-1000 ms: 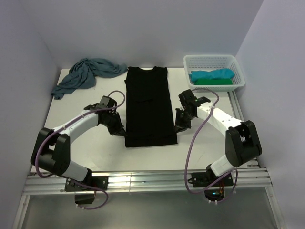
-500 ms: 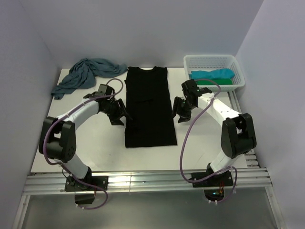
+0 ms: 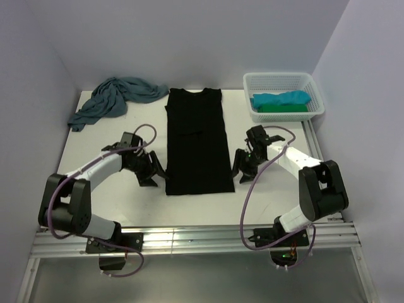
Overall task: Roll the t-shirts
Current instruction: Roll the tshirt
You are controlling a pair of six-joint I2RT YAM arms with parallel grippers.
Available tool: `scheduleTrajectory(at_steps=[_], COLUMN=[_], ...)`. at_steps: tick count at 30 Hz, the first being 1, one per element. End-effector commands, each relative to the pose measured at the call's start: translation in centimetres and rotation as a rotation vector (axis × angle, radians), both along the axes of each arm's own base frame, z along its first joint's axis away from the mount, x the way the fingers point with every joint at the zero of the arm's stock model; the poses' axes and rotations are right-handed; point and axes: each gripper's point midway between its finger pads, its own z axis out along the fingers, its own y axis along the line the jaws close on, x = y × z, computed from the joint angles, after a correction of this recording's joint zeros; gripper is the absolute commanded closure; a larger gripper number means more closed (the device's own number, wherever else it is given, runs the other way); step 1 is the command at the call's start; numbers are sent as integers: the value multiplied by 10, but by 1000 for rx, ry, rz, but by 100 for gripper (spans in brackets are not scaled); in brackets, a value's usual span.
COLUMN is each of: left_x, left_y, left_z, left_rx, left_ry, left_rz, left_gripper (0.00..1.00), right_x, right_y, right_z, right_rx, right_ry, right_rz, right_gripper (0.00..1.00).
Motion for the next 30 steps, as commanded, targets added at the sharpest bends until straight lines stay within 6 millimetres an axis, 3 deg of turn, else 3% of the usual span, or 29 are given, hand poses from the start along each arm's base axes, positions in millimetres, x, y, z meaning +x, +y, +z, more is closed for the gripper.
scheduleTrajectory(at_steps=[1, 2, 6, 12, 20, 27, 30], left_x=[-20, -31, -47, -66, -60, -55, -53], left_y=[-9, -8, -10, -20, -18, -16, -16], left_z=[2, -6, -12, -28, -40, -56, -59], left_rx=[-58, -59, -62, -66, -37, 3, 13], left_ry=[-33, -11, -21, -1, -13, 30, 37], left_rz=[-25, -24, -31, -41, -18, 9, 12], left_gripper=[35, 35, 34, 37, 38, 51, 53], right_x=[-17, -19, -43, -50, -34, -28, -28], right_y=[-2, -2, -1, 2, 6, 8, 7], right_z=[-4, -3, -19, -34, -43, -52, -55], right_rx=[25, 38, 72, 107, 120, 111, 101], right_ry=[-22, -38, 1, 0, -31, -12, -9], right_rz=[9, 8, 0, -20, -41, -38, -38], right_gripper=[42, 42, 41, 43, 46, 51, 54])
